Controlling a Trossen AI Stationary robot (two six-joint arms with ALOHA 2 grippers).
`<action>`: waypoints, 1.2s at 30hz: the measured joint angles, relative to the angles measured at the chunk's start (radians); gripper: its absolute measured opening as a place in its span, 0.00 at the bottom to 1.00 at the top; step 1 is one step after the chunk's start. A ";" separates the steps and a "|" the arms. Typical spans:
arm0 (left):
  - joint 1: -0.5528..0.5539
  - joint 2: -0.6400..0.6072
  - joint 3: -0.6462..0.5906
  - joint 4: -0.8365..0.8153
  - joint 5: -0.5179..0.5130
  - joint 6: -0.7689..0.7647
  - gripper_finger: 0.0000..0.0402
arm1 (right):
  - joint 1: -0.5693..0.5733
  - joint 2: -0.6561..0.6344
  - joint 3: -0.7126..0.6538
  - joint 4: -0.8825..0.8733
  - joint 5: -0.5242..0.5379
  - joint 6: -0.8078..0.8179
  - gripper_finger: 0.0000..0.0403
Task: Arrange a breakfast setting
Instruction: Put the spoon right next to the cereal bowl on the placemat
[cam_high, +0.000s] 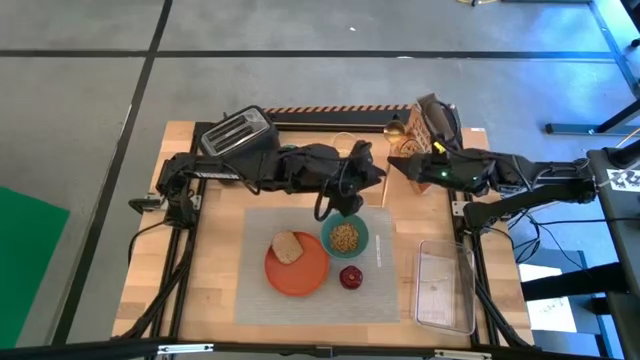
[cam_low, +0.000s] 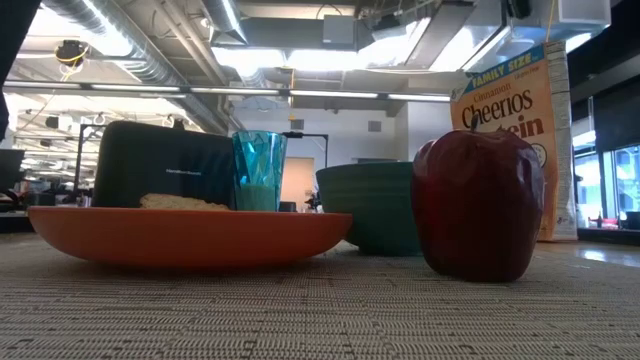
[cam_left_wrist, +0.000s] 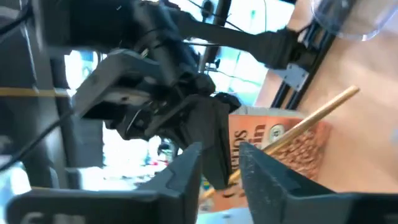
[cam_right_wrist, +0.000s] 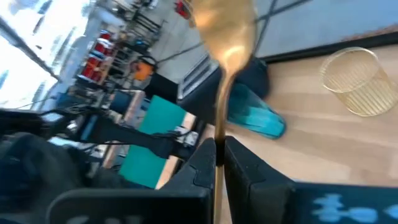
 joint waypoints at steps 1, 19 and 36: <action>0.001 0.000 0.001 -0.013 -0.002 -0.043 0.28 | -0.001 -0.001 0.000 -0.022 0.003 0.001 0.02; 0.137 -0.139 -0.001 -0.324 -0.053 -0.632 0.42 | 0.166 0.141 -0.097 -0.164 -0.054 0.249 0.02; 0.281 -0.254 -0.001 -0.423 0.073 -0.766 0.42 | 0.447 0.316 -0.297 -0.152 0.009 0.739 0.01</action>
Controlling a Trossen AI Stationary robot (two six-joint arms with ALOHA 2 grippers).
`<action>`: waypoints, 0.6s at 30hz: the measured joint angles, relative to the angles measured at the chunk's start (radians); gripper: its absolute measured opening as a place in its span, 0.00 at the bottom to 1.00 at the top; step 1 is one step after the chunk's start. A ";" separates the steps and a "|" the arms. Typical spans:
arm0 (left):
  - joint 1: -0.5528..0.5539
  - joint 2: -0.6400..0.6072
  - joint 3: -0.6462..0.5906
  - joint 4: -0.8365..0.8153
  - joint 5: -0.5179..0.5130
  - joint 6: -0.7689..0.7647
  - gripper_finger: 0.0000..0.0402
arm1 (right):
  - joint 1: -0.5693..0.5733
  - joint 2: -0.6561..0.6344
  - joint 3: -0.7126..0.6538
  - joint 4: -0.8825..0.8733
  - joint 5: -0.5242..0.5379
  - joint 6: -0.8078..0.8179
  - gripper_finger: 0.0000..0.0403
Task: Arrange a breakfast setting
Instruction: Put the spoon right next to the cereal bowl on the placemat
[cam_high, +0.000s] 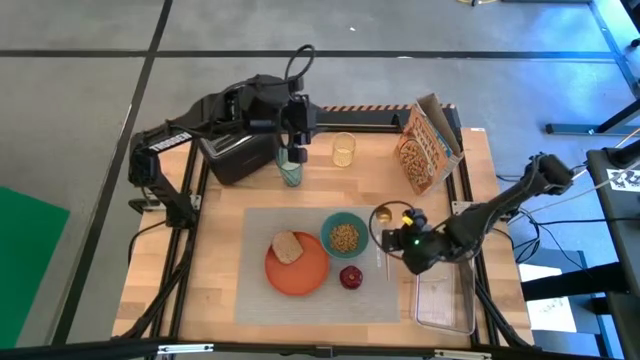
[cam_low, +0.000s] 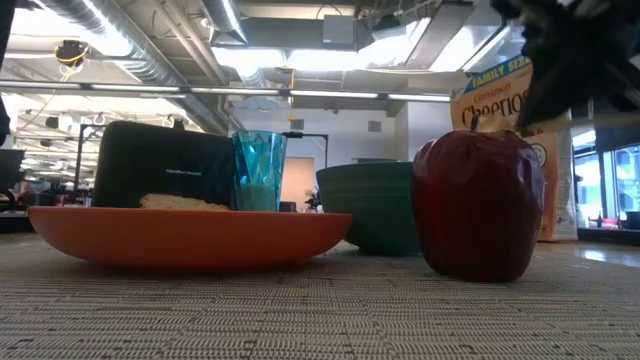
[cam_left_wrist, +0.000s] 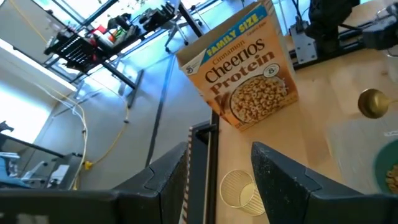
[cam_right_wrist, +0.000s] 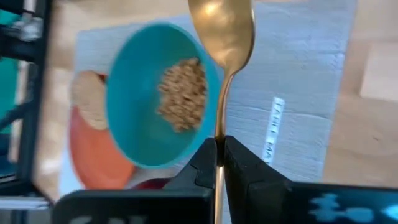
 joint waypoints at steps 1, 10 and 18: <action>0.000 0.003 0.000 0.000 0.005 0.000 0.42 | -0.001 0.019 -0.001 -0.001 -0.006 0.011 0.01; 0.012 0.006 0.000 -0.018 0.014 0.034 0.42 | -0.003 0.158 -0.002 0.006 -0.039 0.044 0.00; 0.068 0.006 0.000 -0.062 0.091 0.035 0.42 | -0.003 0.165 0.061 -0.003 -0.007 0.069 0.00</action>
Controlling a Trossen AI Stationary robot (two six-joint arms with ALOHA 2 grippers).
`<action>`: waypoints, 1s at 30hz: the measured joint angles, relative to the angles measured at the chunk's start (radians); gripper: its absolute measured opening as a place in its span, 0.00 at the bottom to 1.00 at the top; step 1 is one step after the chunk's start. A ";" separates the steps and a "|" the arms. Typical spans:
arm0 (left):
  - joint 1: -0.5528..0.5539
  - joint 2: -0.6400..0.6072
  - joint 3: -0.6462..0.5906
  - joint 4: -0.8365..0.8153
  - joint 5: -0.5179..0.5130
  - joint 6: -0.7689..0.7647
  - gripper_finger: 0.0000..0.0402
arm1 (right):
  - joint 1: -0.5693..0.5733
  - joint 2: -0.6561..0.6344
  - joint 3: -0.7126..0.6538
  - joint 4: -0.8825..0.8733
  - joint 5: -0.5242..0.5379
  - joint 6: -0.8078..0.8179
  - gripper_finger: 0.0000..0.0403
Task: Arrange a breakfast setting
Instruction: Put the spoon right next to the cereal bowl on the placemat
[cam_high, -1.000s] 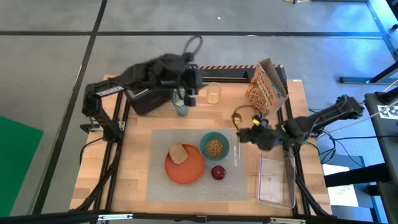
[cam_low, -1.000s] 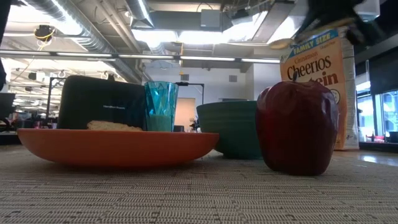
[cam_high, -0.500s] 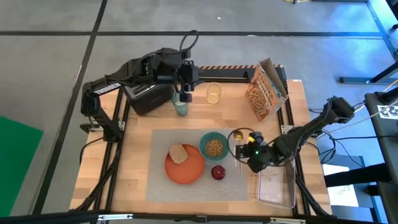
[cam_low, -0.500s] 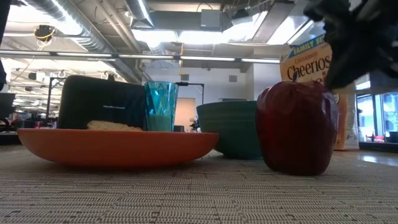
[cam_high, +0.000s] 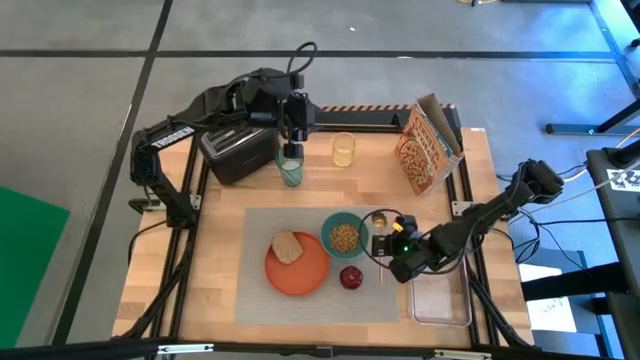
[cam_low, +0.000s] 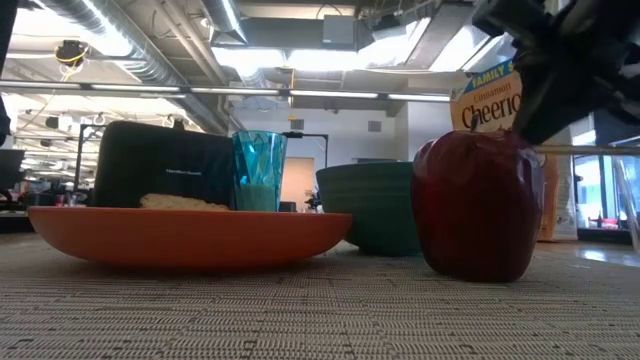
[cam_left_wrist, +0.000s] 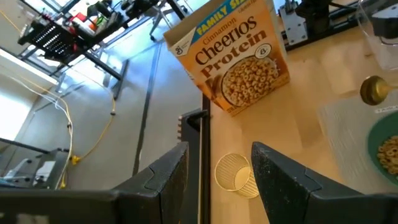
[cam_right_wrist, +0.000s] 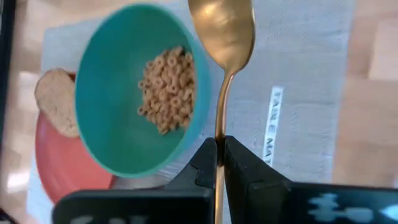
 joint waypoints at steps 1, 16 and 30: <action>0.006 0.000 0.000 0.000 0.011 0.000 0.42 | 0.000 0.000 0.015 -0.036 0.007 0.010 0.00; 0.079 0.000 0.000 0.003 0.071 0.026 0.42 | 0.000 0.049 0.079 0.073 0.064 0.013 0.00; 0.088 0.000 0.000 0.002 0.103 0.026 0.42 | 0.001 0.126 0.079 0.097 -0.032 -0.004 0.00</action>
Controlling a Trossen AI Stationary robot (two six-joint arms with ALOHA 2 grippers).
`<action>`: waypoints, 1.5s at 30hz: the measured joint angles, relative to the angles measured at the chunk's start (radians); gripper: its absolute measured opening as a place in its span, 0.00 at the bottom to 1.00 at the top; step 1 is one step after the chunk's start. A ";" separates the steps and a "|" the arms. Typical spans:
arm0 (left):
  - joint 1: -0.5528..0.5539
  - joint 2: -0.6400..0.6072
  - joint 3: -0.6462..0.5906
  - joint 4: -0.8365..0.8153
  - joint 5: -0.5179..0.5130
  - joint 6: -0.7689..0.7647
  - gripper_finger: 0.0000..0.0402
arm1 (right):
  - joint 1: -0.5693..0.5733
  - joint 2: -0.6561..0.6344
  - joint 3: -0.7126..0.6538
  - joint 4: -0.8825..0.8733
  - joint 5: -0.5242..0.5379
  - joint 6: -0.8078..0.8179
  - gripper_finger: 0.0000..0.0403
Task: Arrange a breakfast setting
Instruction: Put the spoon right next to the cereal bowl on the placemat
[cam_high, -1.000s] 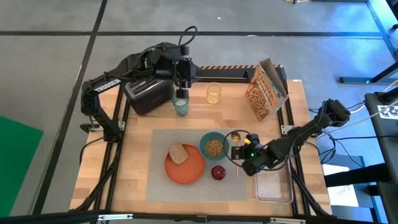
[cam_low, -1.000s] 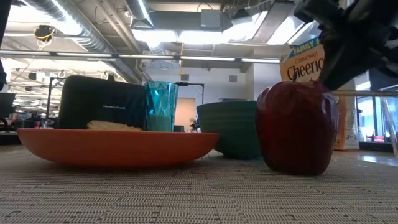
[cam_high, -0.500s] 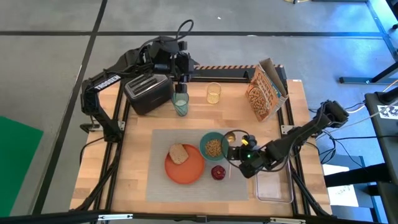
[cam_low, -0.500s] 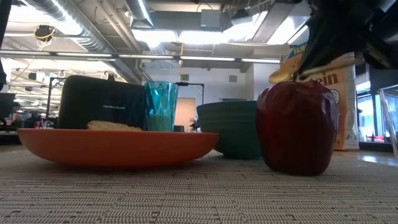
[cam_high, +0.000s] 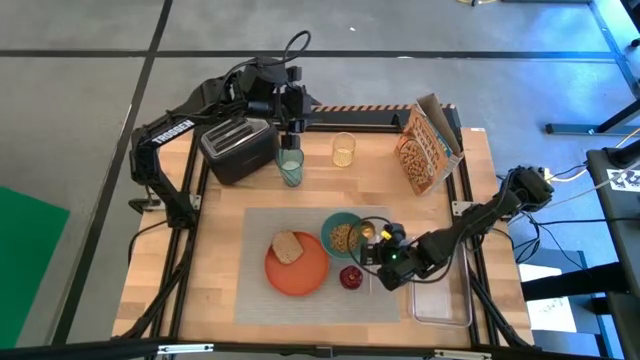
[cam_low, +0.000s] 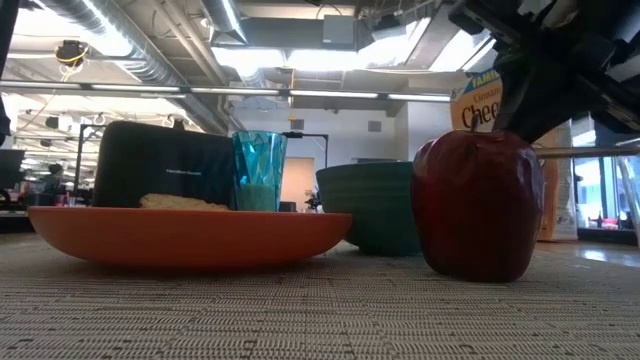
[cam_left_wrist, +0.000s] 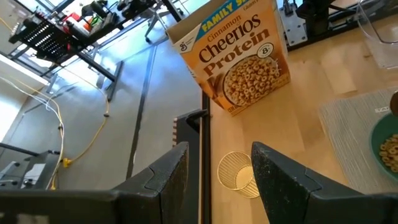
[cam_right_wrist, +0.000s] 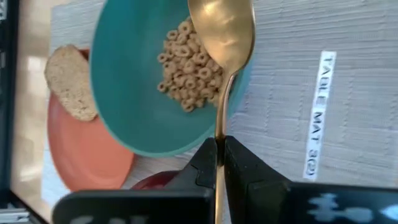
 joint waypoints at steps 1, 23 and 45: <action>0.000 0.000 0.000 0.000 0.000 0.000 0.42 | 0.000 0.000 0.000 -0.009 -0.001 0.000 0.00; 0.000 0.000 0.000 0.000 -0.003 -0.009 0.42 | 0.023 -0.018 0.082 -0.100 0.113 0.018 0.00; 0.047 0.000 0.000 -0.140 -0.005 -0.034 0.42 | -0.008 0.011 0.000 -0.143 0.066 0.156 0.00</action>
